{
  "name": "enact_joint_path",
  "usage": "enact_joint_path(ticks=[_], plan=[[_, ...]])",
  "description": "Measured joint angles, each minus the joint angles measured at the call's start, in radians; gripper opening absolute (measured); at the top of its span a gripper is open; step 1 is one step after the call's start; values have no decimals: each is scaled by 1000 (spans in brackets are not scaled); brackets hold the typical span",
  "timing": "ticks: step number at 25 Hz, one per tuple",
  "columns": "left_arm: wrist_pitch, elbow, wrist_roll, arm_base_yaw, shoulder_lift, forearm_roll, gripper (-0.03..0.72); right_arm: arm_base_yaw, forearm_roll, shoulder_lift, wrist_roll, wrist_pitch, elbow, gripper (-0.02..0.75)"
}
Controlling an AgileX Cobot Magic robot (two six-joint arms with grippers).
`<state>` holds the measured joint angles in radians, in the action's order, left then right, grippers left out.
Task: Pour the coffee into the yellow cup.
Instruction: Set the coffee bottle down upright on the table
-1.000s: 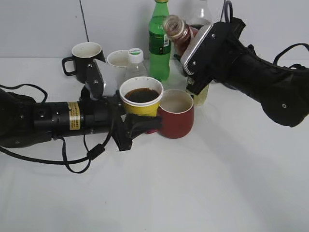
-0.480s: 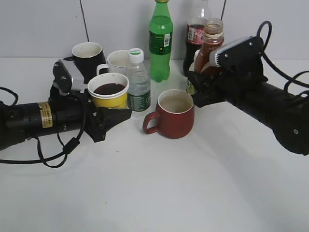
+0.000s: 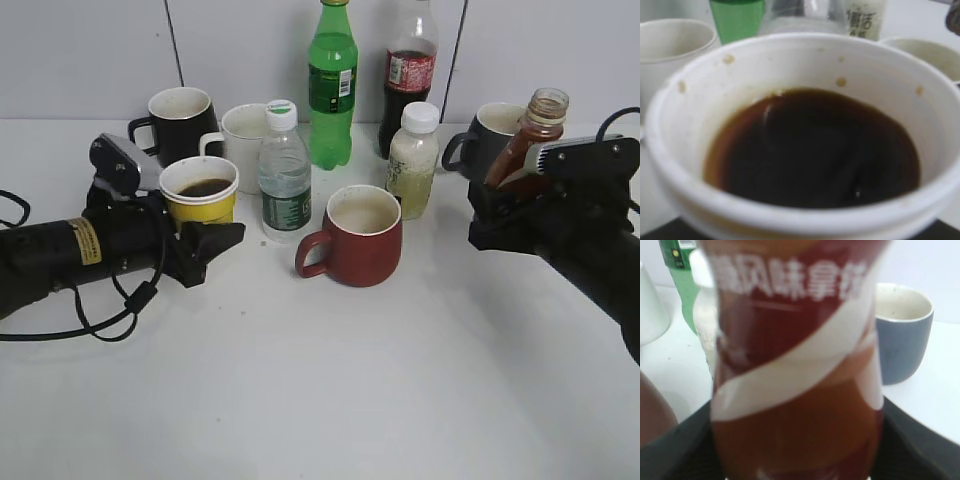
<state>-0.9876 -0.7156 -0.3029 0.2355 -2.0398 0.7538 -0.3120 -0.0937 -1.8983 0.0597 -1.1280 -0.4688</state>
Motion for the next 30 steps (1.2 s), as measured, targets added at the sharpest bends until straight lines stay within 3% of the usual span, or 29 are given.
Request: enact_joint_path(ticks=[10,30], plan=[[-113,-1,128,0,-103,-103,416,0,-3,-106,-2,-55,0,505],[-93,-79,143,0,-211,-112,421,0,-3,-109,-1,-58,0,504]])
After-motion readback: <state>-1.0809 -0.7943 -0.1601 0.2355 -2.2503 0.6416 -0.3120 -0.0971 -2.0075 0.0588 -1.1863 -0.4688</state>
